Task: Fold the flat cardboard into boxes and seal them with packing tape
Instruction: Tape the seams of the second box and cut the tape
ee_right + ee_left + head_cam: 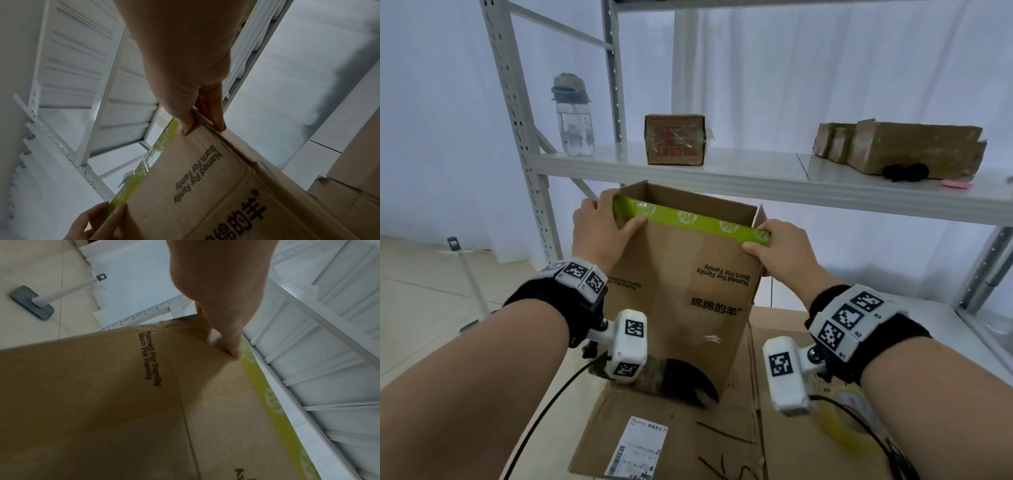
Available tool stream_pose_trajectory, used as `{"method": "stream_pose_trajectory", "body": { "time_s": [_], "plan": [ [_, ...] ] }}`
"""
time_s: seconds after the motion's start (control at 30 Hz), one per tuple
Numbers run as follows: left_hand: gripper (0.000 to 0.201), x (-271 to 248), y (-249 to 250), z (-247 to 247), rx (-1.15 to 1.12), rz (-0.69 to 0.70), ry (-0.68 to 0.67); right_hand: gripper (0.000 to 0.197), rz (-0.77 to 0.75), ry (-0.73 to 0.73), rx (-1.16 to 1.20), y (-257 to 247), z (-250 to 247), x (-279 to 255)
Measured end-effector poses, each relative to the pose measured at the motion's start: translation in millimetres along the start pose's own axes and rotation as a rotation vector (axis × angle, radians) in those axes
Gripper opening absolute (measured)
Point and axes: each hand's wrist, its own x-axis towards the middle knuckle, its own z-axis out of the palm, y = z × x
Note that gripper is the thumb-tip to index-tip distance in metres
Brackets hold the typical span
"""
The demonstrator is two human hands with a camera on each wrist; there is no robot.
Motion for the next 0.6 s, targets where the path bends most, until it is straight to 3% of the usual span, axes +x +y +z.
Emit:
{"method": "stream_pose_trajectory", "body": {
  "time_s": [0.2, 0.33, 0.6],
  "plan": [
    [0.079, 6.7, 5.4, -3.4, 0.124, 0.028, -0.113, 0.030, 0.120, 0.036, -0.078, -7.5, -6.5, 13.6],
    [0.075, 15.8, -1.2, 3.1, 0.152, -0.019, -0.226, 0.023, 0.156, 0.035, -0.075, -13.6, -2.8, 31.3],
    [0.086, 37.9, -5.2, 27.4, 0.104, -0.044, -0.234, 0.029, 0.166, 0.048, -0.107, -14.0, 9.4, 65.9]
  ]
}}
